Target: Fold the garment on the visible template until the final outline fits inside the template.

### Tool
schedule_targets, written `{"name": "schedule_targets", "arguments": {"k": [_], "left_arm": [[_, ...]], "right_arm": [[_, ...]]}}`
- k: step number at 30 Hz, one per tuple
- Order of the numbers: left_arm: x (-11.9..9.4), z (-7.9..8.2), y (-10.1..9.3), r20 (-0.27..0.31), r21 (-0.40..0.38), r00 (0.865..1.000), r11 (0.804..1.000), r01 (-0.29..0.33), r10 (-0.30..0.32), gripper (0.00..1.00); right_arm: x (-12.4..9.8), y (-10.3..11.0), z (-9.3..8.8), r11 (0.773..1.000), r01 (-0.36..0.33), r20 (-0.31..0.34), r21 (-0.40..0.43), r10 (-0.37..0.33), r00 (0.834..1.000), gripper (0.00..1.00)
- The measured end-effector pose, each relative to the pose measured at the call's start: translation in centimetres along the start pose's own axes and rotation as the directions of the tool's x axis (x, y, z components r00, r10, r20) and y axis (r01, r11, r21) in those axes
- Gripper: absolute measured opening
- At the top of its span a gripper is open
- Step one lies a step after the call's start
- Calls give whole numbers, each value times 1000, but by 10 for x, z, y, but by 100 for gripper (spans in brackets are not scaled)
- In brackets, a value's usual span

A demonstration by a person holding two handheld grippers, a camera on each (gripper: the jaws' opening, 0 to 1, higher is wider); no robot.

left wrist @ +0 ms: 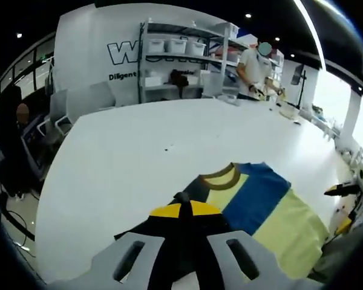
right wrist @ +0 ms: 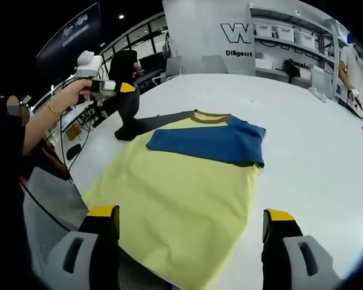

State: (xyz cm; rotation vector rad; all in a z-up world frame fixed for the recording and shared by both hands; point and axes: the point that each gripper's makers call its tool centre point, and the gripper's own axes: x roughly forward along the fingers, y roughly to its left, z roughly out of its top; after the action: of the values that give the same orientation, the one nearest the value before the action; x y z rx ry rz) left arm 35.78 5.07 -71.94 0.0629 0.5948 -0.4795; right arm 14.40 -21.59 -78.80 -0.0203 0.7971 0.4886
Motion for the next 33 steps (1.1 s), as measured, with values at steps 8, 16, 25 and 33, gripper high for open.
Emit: {"name": "schedule_targets", "arguments": {"k": [8,16,25,33], "left_arm": [[10,12,-34,15,21,998,998,63,-64,3],[21,22,-71,28,41,990,990,137,-138,3],[39,32,-104,62,56,981,982,178,-182,3],[56,23,-136,40,36,968,968,248,-249,3]], "right_arm": [[-1,0,-2,1000,1,-2,-3,-1,1000,97],[0,1,-1,1000,-4,-7,-11,4,1000,97],[0,1,-2,1000,-5,-14,-14,4,1000,97],[1,0,-3,1000,0,-19,-16,0,1000,97]]}}
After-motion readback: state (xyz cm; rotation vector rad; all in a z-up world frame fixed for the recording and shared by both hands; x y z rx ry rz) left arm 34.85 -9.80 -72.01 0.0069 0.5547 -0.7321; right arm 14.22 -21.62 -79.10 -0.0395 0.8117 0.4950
